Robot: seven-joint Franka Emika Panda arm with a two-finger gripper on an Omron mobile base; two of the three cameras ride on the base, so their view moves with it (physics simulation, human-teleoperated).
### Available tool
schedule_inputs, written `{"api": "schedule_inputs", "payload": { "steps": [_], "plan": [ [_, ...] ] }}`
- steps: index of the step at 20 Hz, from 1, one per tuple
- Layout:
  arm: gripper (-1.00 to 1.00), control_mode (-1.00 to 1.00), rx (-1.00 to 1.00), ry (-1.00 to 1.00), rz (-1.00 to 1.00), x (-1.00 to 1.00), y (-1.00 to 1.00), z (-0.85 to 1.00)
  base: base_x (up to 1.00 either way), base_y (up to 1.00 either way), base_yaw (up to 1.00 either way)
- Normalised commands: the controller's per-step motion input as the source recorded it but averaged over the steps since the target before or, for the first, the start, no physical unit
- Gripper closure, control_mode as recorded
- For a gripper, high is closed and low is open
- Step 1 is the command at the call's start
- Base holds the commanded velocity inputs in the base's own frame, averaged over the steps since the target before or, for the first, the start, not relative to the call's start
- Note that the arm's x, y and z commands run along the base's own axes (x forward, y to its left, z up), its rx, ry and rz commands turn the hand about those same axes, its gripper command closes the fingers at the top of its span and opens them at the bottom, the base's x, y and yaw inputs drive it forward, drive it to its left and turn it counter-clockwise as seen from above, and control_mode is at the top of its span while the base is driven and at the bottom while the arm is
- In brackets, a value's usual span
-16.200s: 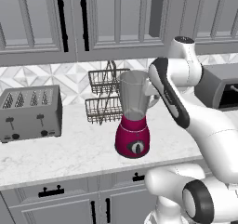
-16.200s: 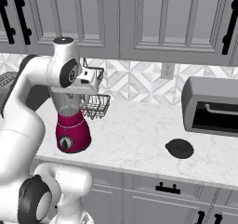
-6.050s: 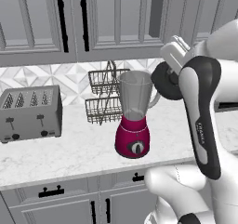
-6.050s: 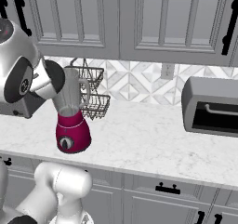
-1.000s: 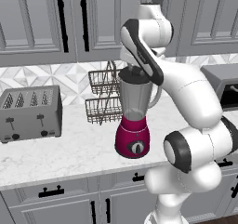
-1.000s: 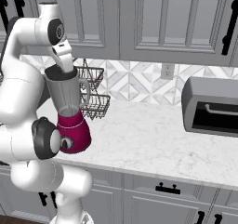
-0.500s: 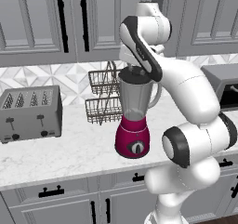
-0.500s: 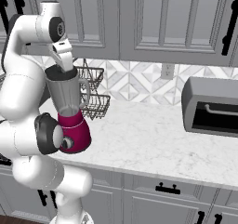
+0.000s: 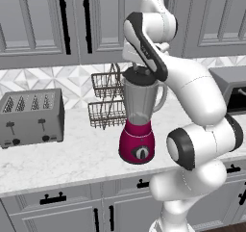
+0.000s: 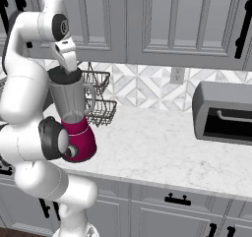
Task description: Close the lid blender by securely placing the lid on top.
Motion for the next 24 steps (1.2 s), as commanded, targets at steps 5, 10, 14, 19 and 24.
{"api": "schedule_inputs", "payload": {
  "steps": [5,10,14,19,24],
  "plan": [
    [1.0,-1.0,-0.01,0.04,0.0,-0.19,-0.02,0.0,0.0,0.0,0.0],
    [1.0,-1.0,-0.05,0.1,0.0,-0.33,0.0,-0.18,0.0,0.0,0.0],
    [1.0,-1.0,-0.06,0.08,0.0,-0.2,0.0,-0.3,0.0,0.0,0.0],
    [1.0,-1.0,-0.01,-0.06,0.0,-0.1,-0.08,-0.16,0.0,0.0,0.0],
    [1.0,-1.0,0.0,-0.25,0.0,0.0,-0.16,0.0,0.0,0.0,0.0]
  ]
}}
